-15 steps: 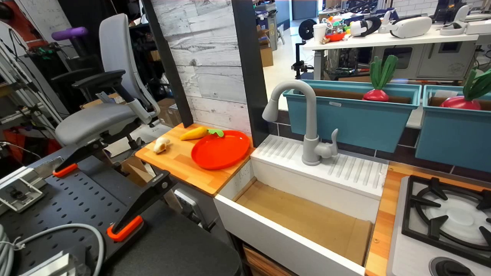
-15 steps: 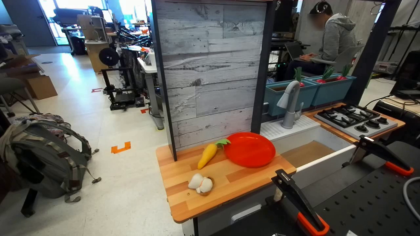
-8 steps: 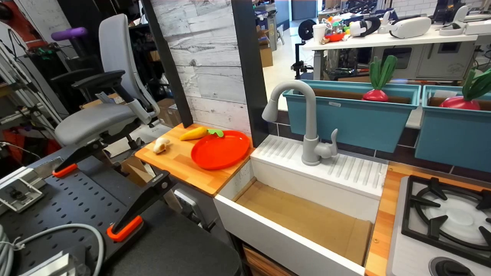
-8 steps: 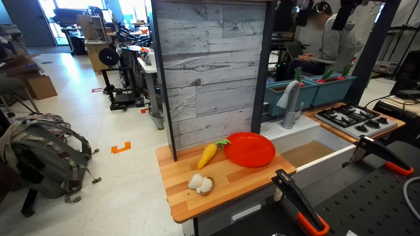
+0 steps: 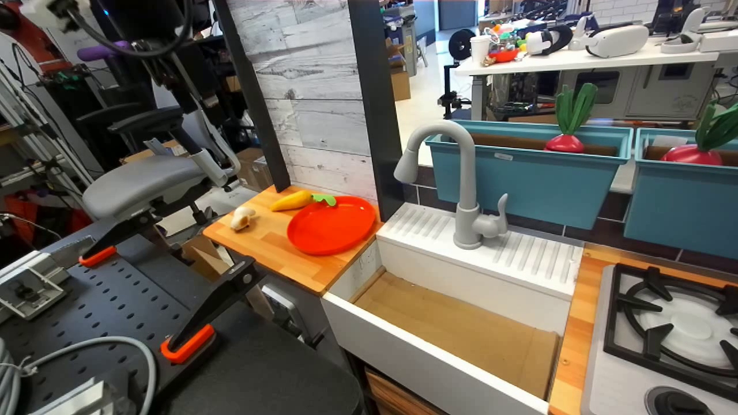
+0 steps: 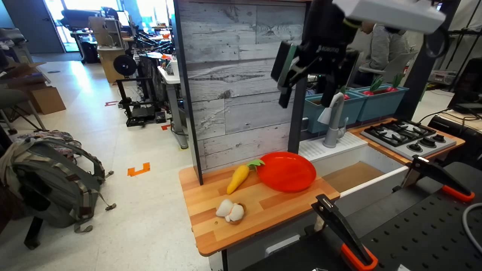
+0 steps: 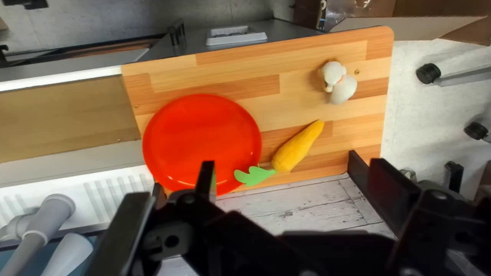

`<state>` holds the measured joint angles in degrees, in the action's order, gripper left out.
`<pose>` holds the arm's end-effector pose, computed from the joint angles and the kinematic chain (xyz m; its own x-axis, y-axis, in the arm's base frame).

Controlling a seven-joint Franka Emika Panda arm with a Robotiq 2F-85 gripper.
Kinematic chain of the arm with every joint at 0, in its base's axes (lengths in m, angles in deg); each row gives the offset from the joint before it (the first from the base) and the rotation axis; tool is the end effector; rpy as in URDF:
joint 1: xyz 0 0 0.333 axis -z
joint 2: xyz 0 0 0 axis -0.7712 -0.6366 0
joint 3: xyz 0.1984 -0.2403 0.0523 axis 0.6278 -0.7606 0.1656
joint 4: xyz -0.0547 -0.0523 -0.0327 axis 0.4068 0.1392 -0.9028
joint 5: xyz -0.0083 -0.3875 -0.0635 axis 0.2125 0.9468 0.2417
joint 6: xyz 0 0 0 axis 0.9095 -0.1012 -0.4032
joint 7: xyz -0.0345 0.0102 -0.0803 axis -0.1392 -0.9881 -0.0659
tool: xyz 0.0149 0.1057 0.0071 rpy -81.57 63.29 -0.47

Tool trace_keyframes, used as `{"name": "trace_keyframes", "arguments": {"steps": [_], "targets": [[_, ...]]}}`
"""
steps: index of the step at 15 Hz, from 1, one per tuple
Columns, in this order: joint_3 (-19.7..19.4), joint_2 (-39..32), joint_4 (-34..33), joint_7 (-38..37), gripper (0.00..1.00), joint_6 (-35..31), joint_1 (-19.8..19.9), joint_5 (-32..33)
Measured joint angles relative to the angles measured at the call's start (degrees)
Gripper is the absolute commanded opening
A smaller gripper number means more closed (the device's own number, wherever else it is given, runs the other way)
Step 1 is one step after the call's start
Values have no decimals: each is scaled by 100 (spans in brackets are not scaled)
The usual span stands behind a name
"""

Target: Move the carrot plushie closer to you

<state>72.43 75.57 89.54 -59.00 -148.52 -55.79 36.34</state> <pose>0.4600 0.0879 0.2506 0.9885 -0.0792 0.1289 -0.0674 -0.9934 -0.0933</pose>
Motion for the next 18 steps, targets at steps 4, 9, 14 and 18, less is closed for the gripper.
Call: {"name": "trace_keyframes", "arguments": {"steps": [4, 9, 14, 18], "targets": [[533, -1130, -438, 574, 100, -905, 75, -1265], [1328, -2479, -1442, 833, 100, -1077, 758, -1731], [1272, -3606, -2291, 795, 100, -1144, 956, -1689], [1067, -4206, -2729, 542, 100, -1257, 783, -1631]]}}
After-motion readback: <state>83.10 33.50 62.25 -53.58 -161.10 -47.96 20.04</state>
